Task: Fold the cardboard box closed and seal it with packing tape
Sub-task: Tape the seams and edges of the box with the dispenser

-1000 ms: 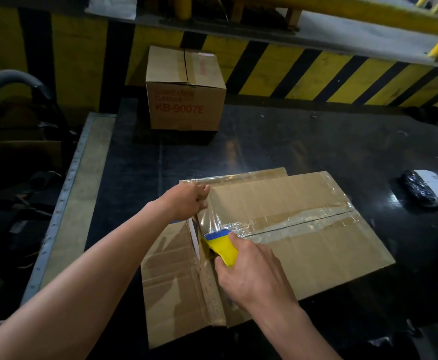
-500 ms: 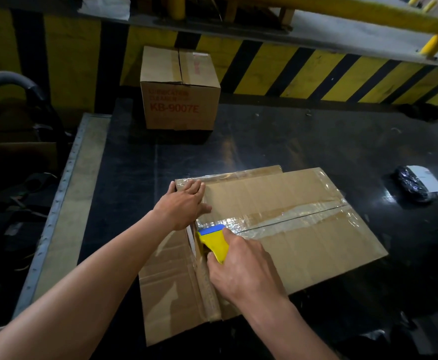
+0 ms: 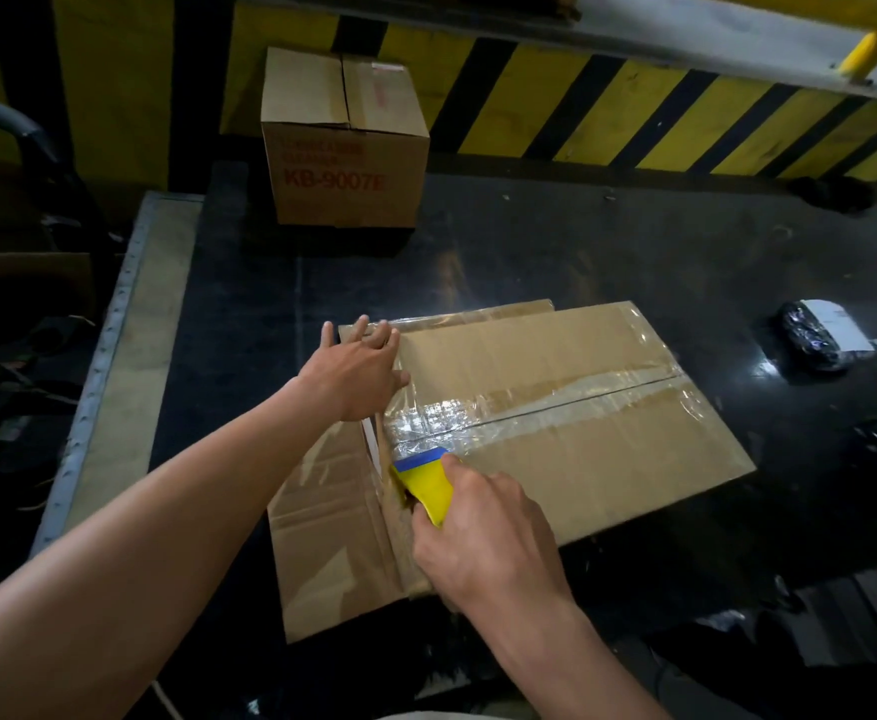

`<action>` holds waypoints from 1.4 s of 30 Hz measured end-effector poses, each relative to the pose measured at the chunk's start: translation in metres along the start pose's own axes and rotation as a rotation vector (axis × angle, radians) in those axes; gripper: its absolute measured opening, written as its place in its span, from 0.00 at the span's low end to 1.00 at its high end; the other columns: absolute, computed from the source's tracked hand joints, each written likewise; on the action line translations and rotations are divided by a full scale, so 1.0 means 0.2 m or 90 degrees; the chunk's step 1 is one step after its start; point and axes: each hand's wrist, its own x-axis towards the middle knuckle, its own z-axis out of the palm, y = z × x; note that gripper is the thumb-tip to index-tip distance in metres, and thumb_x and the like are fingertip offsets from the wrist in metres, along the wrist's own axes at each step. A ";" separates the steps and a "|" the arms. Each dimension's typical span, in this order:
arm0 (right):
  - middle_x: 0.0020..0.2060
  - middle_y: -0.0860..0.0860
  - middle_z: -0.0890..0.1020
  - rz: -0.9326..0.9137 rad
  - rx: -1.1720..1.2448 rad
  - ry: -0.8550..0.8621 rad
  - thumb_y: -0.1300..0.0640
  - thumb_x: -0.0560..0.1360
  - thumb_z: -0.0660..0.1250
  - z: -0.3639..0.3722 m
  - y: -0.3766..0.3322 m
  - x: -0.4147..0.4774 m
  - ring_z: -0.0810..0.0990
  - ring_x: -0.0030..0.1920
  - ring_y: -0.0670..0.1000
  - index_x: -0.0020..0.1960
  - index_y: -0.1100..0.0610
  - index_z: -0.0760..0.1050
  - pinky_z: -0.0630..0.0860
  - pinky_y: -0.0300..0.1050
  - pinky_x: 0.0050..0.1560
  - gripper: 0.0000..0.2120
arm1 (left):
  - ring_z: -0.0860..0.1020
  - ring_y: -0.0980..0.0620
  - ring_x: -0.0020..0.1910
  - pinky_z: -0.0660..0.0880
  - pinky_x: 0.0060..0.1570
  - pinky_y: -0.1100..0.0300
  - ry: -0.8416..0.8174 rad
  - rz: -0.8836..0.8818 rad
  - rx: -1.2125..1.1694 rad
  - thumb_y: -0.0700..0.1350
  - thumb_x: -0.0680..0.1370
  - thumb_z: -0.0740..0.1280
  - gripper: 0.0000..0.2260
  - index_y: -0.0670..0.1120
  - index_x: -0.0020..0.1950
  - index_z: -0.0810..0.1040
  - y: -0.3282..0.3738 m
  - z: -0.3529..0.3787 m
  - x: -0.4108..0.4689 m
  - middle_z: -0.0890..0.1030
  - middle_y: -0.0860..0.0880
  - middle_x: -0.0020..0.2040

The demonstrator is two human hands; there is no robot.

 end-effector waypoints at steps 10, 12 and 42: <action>0.45 0.53 0.73 -0.011 0.031 0.017 0.40 0.77 0.60 -0.01 0.04 -0.02 0.79 0.50 0.58 0.73 0.46 0.63 0.74 0.49 0.51 0.27 | 0.35 0.50 0.82 0.41 0.77 0.34 -0.001 0.011 -0.053 0.69 0.80 0.42 0.39 0.47 0.83 0.39 0.08 0.17 -0.04 0.37 0.48 0.83; 0.43 0.52 0.72 -0.015 0.059 0.015 0.40 0.77 0.60 -0.02 0.07 -0.06 0.77 0.50 0.57 0.75 0.44 0.60 0.74 0.49 0.51 0.28 | 0.35 0.50 0.81 0.41 0.77 0.34 -0.002 0.017 -0.057 0.69 0.81 0.42 0.38 0.47 0.83 0.39 0.08 0.17 -0.03 0.37 0.48 0.83; 0.44 0.50 0.72 -0.014 0.102 0.028 0.39 0.77 0.60 0.04 0.25 -0.29 0.75 0.47 0.54 0.78 0.42 0.55 0.74 0.46 0.49 0.32 | 0.35 0.49 0.81 0.38 0.75 0.32 0.033 0.019 -0.070 0.75 0.75 0.42 0.44 0.50 0.84 0.40 0.22 0.27 -0.16 0.37 0.48 0.84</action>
